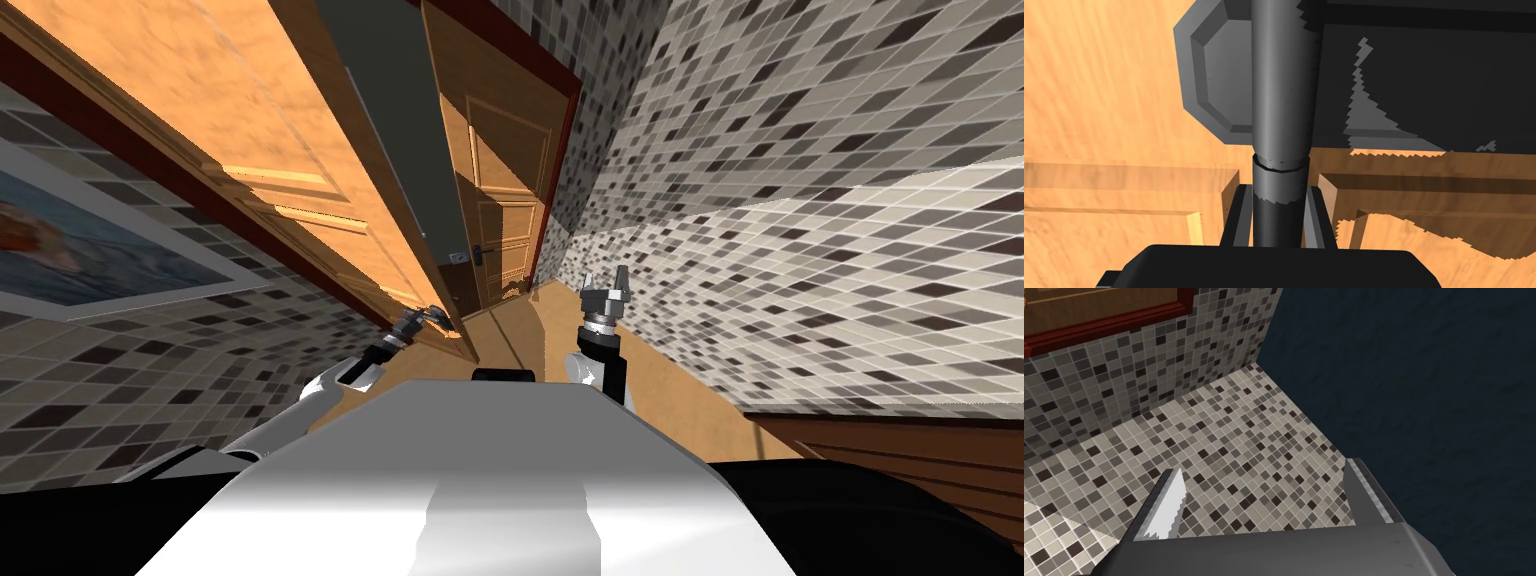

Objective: Pull the door open

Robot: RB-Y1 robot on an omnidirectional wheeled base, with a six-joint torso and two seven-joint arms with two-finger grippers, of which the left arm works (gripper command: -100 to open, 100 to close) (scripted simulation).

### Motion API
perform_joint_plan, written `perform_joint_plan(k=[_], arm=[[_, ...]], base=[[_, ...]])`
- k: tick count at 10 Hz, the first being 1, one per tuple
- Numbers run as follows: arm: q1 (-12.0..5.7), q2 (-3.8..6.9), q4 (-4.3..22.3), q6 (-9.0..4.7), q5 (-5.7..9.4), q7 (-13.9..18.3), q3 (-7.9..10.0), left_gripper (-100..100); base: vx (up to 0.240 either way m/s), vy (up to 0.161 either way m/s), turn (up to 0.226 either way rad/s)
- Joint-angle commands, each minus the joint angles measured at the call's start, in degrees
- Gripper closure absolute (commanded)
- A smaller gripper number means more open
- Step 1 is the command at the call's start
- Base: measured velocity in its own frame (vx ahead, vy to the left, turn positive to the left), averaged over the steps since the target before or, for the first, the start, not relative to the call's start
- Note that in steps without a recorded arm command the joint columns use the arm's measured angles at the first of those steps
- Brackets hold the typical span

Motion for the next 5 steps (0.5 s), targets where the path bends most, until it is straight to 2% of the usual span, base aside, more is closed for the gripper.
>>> perform_joint_plan(k=[1,2,5], arm=[[0.00,0.00,0.0,0.00,0.00,0.0,0.00,100],[0.33,0.37,0.6,-1.11,0.00,0.3,-0.28,100],[0.81,1.12,1.7,-3.47,0.06,0.9,-0.81,100]], base=[[-0.080,0.040,-0.013],[-0.098,0.067,-0.110],[-0.201,0.102,-0.188]])
